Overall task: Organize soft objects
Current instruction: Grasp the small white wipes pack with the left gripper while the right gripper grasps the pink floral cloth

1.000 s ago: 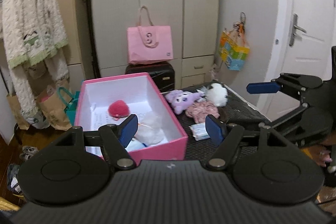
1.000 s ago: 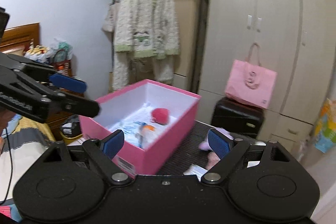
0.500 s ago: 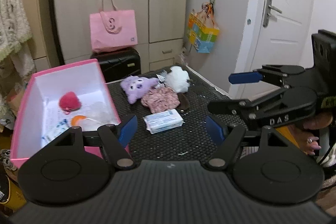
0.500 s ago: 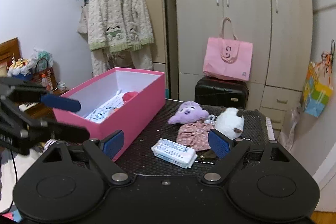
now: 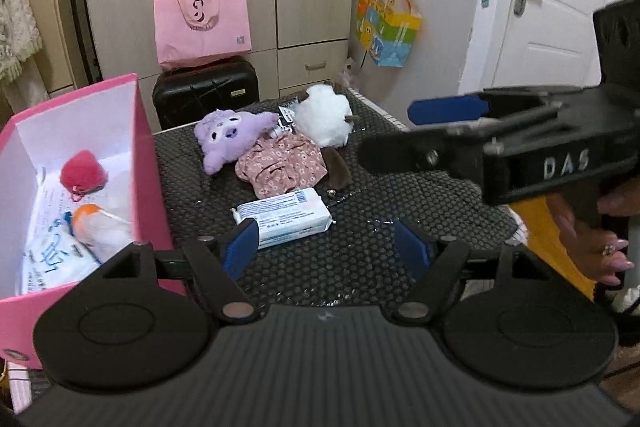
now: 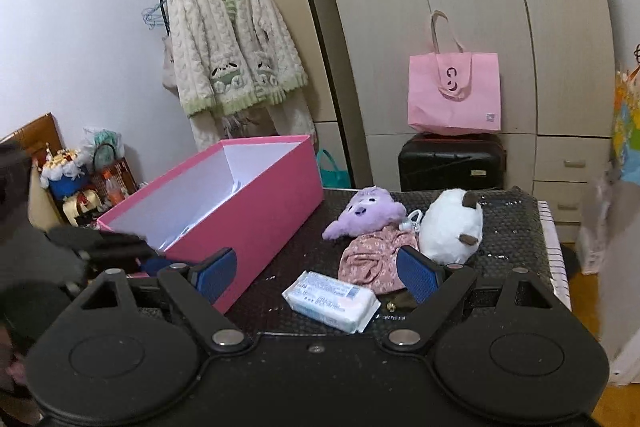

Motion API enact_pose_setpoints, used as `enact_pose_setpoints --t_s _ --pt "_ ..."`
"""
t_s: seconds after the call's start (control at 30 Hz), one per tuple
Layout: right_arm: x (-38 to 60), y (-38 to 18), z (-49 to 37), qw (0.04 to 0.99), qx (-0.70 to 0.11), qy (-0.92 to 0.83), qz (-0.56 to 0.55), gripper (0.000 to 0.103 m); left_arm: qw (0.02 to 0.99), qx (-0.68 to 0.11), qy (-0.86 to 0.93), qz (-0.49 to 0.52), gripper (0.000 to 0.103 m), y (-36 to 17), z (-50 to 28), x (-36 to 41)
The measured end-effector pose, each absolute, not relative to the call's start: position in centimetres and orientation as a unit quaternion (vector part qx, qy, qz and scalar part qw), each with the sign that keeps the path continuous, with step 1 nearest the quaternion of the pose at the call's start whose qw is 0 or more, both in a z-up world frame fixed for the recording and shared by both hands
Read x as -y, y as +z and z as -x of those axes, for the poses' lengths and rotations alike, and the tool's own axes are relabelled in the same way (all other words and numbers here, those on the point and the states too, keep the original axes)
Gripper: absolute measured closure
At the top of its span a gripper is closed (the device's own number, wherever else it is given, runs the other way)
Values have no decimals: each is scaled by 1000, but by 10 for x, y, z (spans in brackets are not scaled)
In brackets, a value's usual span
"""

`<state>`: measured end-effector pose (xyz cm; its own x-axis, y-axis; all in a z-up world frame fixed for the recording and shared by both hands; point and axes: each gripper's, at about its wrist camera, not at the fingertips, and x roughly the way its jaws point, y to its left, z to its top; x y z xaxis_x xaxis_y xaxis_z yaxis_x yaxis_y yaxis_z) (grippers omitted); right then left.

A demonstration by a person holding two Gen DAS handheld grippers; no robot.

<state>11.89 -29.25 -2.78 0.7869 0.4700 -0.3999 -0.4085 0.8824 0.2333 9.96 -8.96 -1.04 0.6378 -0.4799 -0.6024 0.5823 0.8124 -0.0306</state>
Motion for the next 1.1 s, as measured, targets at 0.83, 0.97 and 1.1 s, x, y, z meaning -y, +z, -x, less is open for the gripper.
enact_pose_setpoints --t_s 0.83,0.97,1.1 --pt "290 -78 -258 899 -302 315 -15 13 934 -292 -169 -115 16 -80 -155 147" --pt "278 -85 -271 899 -319 301 9 13 937 -293 -156 -108 13 -84 -161 148" --pt "273 -94 -276 897 -338 283 15 12 938 -294 -150 -106 12 -90 -165 149"
